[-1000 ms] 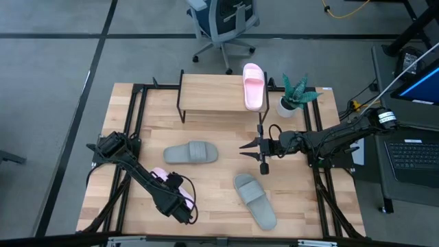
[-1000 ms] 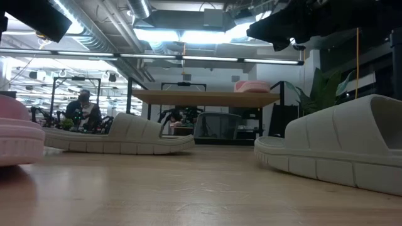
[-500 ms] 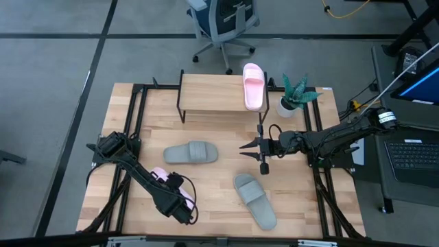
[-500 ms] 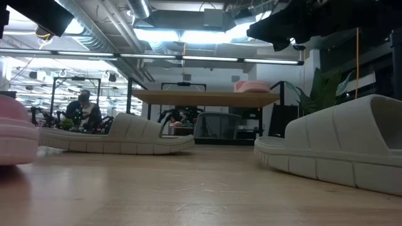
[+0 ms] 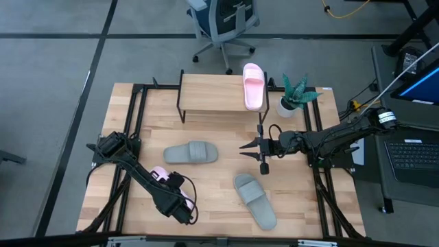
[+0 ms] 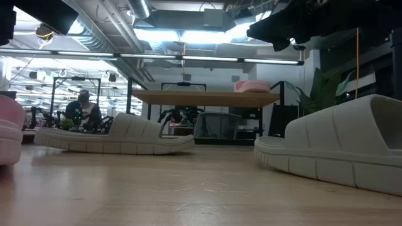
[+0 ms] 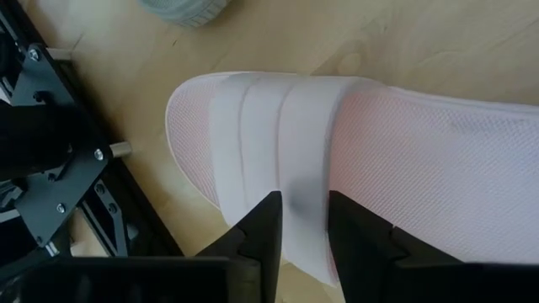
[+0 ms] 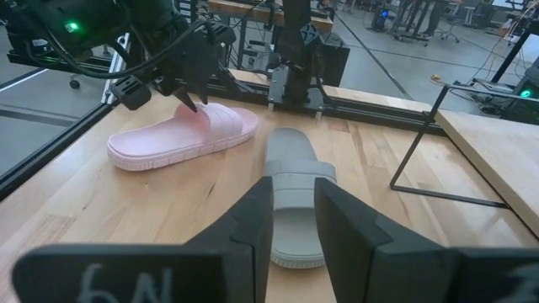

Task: Pick and place slides into the shelf
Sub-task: Put the pink slipper on the shelf

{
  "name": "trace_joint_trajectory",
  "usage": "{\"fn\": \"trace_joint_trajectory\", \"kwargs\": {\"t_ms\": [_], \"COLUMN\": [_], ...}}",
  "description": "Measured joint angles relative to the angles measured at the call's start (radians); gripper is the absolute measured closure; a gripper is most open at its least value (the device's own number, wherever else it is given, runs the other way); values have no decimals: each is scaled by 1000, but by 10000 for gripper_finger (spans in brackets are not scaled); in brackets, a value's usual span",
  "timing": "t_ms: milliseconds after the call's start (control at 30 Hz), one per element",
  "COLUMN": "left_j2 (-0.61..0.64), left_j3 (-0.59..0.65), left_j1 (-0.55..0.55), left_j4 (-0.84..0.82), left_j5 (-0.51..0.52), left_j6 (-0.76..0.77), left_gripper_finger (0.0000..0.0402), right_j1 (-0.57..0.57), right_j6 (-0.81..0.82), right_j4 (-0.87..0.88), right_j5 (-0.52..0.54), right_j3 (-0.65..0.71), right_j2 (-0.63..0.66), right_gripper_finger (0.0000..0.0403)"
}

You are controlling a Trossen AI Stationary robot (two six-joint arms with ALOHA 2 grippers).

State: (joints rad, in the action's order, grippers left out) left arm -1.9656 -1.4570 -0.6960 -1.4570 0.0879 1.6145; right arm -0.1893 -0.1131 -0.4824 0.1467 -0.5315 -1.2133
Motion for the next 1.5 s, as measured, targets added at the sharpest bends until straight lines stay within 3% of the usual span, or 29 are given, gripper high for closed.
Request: {"fn": "trace_joint_trajectory", "kwargs": {"t_ms": [833, 1200, 1500], "left_j2": [0, 0, 0], "left_j3": [1, 1, 1], "left_j1": [0, 0, 0], "left_j4": [3, 4, 1], "left_j5": [0, -3, -4], "left_j6": [-1, 0, -26], "left_gripper_finger": [316, 394, 398], "right_j1": [0, 0, 0], "right_j6": [0, 6, 7], "right_j4": [1, 1, 1], "right_j5": [0, 0, 0], "right_j3": [0, 0, 0], "right_j2": [0, 0, 0], "right_gripper_finger": [312, 312, 312]}}
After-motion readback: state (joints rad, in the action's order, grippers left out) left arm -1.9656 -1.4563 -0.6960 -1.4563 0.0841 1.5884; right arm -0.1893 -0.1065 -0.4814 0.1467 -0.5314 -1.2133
